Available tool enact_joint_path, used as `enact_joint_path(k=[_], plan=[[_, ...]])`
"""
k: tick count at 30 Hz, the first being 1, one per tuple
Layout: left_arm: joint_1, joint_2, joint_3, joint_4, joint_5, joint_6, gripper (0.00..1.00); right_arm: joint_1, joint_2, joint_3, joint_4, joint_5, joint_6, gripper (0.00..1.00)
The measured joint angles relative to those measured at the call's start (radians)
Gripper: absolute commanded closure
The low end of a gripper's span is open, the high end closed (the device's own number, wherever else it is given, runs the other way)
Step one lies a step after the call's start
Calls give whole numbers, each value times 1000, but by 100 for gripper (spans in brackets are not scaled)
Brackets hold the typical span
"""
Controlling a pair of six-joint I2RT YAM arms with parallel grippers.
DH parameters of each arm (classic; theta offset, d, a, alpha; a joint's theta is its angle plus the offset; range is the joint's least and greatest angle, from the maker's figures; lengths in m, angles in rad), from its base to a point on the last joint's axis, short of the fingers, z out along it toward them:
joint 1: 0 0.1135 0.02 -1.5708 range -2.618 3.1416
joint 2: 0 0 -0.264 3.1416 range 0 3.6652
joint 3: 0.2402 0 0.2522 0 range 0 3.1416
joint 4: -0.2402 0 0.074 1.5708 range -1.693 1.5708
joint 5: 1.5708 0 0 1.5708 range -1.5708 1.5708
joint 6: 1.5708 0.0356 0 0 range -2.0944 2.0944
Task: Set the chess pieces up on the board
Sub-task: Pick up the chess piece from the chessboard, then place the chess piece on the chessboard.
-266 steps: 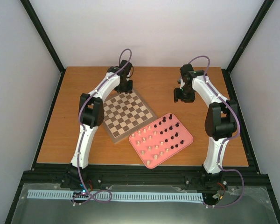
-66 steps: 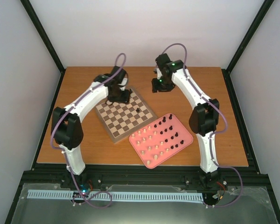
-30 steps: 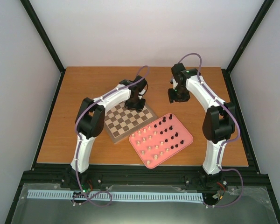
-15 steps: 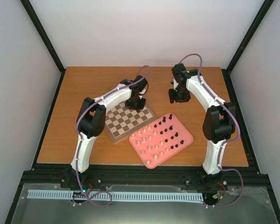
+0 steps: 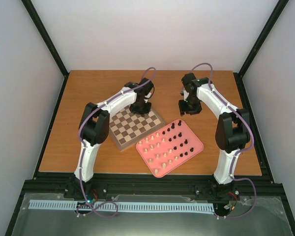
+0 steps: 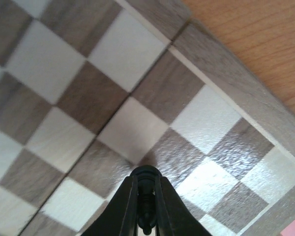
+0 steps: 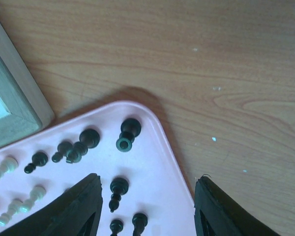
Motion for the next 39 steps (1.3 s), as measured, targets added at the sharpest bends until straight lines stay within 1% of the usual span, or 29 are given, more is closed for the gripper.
enact_joint_path(k=[5, 9, 14, 16, 26, 32, 39], plan=[[54, -43, -1, -17, -26, 17, 99, 0, -16, -36, 1, -4, 0, 48], [134, -81, 0, -19, -51, 29, 99, 0, -16, -35, 5, -8, 0, 48], [209, -77, 6, -19, -76, 34, 99, 0, -16, -25, 4, -15, 0, 48], [225, -55, 37, -18, -81, 36, 99, 0, -16, -14, 4, -15, -1, 48], [228, 79, 179, 7, -71, 40, 99, 0, -13, 27, -5, -14, -3, 48], [232, 128, 210, 8, -69, 40, 99, 0, -10, 34, -13, -3, -4, 48], [235, 146, 249, 9, -69, 40, 98, 0, 5, 34, -16, 0, -7, 48]])
